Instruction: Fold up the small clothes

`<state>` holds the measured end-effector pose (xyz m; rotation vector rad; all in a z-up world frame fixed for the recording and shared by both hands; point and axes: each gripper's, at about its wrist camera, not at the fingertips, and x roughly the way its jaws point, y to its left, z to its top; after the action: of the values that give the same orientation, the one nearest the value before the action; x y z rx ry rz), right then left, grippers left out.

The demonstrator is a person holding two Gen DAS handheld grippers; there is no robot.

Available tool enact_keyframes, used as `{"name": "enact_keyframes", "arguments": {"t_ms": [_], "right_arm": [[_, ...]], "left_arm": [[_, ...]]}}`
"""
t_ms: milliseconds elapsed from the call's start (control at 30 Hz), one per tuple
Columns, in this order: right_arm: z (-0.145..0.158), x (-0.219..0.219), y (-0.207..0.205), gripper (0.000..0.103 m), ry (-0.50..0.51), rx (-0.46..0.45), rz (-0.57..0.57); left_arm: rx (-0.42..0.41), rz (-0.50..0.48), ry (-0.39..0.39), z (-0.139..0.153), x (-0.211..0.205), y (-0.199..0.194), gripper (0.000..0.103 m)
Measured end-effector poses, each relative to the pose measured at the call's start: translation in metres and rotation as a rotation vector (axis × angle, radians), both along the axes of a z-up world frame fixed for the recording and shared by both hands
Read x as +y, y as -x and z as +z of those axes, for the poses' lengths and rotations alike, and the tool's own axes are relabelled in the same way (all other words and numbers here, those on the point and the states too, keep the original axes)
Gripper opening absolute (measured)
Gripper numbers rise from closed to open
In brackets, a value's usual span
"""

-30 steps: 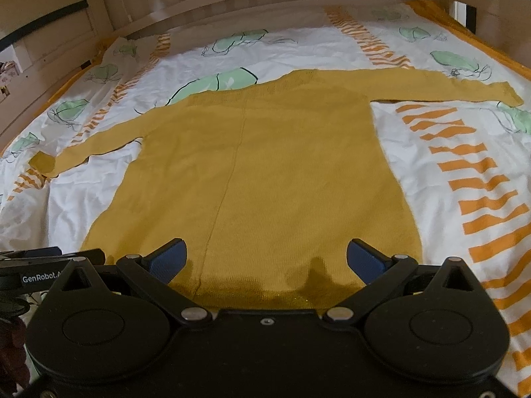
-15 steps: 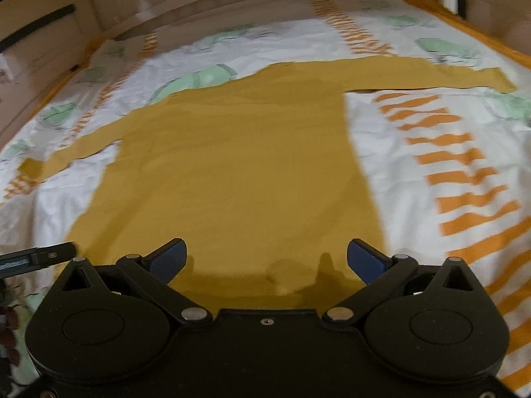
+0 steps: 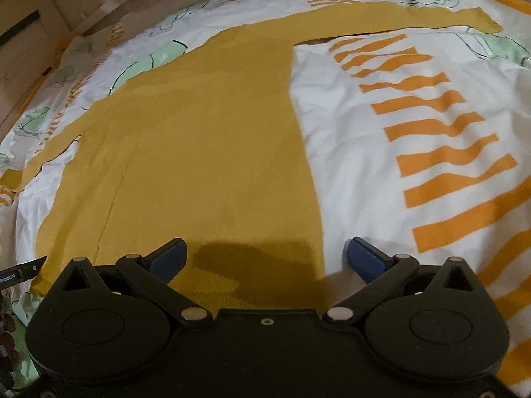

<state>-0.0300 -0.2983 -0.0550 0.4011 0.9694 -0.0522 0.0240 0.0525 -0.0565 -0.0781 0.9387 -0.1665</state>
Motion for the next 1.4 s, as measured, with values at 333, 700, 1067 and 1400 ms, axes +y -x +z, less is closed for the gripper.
{"name": "enact_keyframes", "arguments": {"t_ms": [333,700,1067,1400], "right_arm": [[0.000,0.002,-0.009,0.102,0.010,0.017,0.054],[0.010,-0.010,-0.007,0.013,0.013,-0.004,0.009],[0.014,-0.024,-0.004,0.012,0.088,0.063,0.012],[0.022,-0.023,-0.003,0.085,0.113,0.022,-0.033]], "left_arm": [[0.006,-0.003,-0.008,0.001,-0.001,-0.001,0.083],[0.008,-0.002,-0.015,0.002,-0.001,-0.003,0.083],[0.019,-0.004,-0.047,0.002,-0.002,-0.008,0.083],[0.088,-0.019,-0.028,0.004,0.000,-0.014,0.084]]}}
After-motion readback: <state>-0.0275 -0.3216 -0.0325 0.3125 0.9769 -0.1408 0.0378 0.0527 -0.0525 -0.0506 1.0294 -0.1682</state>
